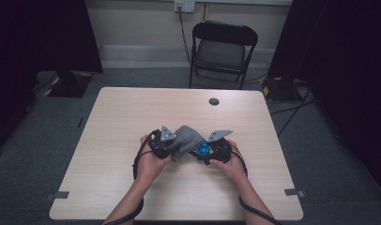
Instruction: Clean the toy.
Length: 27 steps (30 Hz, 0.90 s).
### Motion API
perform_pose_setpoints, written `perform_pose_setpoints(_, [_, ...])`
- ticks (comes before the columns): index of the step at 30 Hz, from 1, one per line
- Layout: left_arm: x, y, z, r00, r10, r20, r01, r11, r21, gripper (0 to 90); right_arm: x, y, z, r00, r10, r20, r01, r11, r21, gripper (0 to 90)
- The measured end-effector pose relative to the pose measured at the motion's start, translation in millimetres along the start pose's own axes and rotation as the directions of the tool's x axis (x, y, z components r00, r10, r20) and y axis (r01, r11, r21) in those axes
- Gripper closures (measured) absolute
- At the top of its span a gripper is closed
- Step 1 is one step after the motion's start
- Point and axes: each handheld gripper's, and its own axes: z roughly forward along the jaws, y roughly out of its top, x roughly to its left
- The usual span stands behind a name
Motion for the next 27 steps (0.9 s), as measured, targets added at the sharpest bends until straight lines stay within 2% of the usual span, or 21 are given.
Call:
perform_pose_setpoints(10, [-13.0, 7.9, 8.3, 0.9995, 0.026, 0.017, -0.026, 0.9996, -0.007, 75.0, -0.1, 0.0, 0.0, 1.0000, -0.001, 0.000, 0.001, 1.000, 0.000, 24.0])
perform_pose_setpoints(12, [-15.9, 9.9, 10.3, 0.9989, 0.041, 0.020, -0.041, 0.9991, -0.003, 75.0, -0.1, 0.0, 0.0, 1.0000, -0.001, 0.000, 0.001, 1.000, 0.000, 24.0])
perform_pose_setpoints(17, [-24.2, 11.8, 19.3, 0.9976, 0.062, 0.030, -0.062, 0.9979, 0.016, 75.0, -0.1, 0.0, 0.0, 1.0000, -0.001, 0.000, 0.001, 1.000, 0.000, 24.0])
perform_pose_setpoints(21, [-29.5, 12.5, 25.3, 0.9948, 0.098, 0.030, -0.099, 0.9941, 0.044, 75.0, 0.0, 0.0, 0.0, 1.0000, 0.000, 0.001, 0.000, 1.000, 0.000, 24.0])
perform_pose_setpoints(25, [-31.0, 12.9, 29.4, 0.9928, 0.114, 0.037, -0.116, 0.9911, 0.065, 75.0, 0.0, 0.0, 0.0, 1.0000, 0.000, 0.001, 0.000, 1.000, 0.000, 24.0])
perform_pose_setpoints(27, [-30.7, 12.6, 30.8, 0.9928, 0.117, 0.028, -0.118, 0.9908, 0.066, 74.9, 0.0, 0.0, 0.0, 1.0000, 0.000, 0.001, 0.000, 1.000, -0.001, 24.0])
